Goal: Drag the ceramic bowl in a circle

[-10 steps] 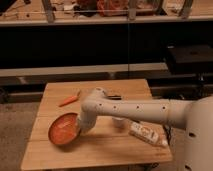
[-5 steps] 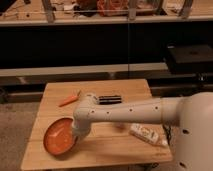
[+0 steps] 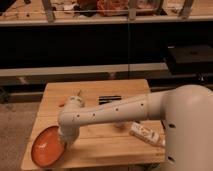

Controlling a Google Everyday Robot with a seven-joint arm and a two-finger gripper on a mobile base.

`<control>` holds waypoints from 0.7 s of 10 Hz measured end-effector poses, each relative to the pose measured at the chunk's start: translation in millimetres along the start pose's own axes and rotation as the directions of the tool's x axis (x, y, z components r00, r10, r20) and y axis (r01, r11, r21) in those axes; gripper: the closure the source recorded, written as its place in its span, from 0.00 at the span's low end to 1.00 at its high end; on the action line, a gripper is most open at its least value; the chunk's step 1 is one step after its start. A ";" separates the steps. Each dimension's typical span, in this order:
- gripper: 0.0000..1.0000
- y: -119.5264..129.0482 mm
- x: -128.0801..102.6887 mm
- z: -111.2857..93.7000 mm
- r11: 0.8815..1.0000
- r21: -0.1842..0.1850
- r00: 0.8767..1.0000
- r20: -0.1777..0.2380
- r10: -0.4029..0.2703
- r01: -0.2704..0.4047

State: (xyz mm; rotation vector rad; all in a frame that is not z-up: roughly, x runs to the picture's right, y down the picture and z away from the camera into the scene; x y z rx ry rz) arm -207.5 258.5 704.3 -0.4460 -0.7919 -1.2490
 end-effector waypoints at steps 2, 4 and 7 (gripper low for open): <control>1.00 -18.5 1.8 2.2 0.999 -0.010 0.999 -0.005 -0.045 0.044; 1.00 -33.4 17.2 0.9 0.998 -0.003 0.998 -0.007 -0.058 0.058; 1.00 -47.1 49.8 -2.9 0.999 0.020 0.999 -0.008 -0.035 0.035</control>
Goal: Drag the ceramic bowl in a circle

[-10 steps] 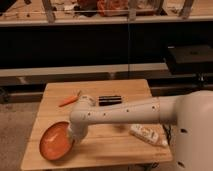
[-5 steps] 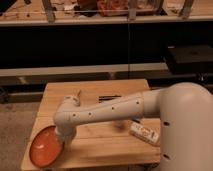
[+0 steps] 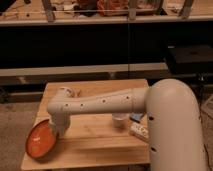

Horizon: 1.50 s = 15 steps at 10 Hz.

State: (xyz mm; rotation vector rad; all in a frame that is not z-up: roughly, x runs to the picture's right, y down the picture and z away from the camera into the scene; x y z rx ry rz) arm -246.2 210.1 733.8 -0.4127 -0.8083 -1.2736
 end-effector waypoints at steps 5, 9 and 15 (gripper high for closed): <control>1.00 31.0 45.0 -10.7 0.988 0.031 0.988 -0.002 0.152 -0.152; 1.00 98.7 49.2 -24.9 0.958 0.041 0.959 -0.011 0.285 -0.284; 1.00 119.3 -33.6 -15.0 0.976 -0.020 0.976 0.000 0.216 -0.216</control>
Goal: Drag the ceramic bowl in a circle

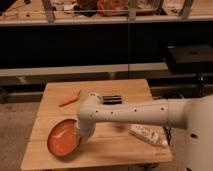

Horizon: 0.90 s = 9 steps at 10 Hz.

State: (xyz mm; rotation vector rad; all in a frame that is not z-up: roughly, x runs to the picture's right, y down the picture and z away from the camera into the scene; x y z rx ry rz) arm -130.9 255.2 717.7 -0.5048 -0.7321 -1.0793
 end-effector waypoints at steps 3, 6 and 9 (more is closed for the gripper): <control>1.00 -16.2 -41.4 11.3 0.994 -0.026 0.994 0.024 -0.104 0.104; 1.00 -72.5 -54.6 23.2 0.978 -0.026 0.978 0.037 -0.205 0.206; 1.00 -113.7 -28.5 24.3 0.973 0.005 0.971 0.064 -0.230 0.230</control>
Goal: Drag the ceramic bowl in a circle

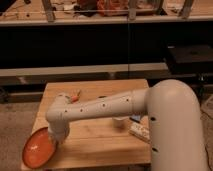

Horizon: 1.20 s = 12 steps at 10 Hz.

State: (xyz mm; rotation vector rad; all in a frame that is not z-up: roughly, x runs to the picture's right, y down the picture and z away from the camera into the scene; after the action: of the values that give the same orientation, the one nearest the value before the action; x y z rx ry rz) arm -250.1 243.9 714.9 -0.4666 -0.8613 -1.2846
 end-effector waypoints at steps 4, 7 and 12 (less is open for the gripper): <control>1.00 7.3 65.4 -11.9 0.991 0.067 0.993 0.033 0.112 -0.114; 1.00 49.3 90.3 -24.6 0.969 0.081 0.973 0.032 0.230 -0.232; 1.00 143.0 68.7 -32.5 0.924 0.073 0.927 0.052 0.372 -0.375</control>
State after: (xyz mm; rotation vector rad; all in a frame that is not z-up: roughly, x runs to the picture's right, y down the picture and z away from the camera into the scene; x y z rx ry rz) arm -101.0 212.7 770.1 -0.5610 -0.8069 -0.8883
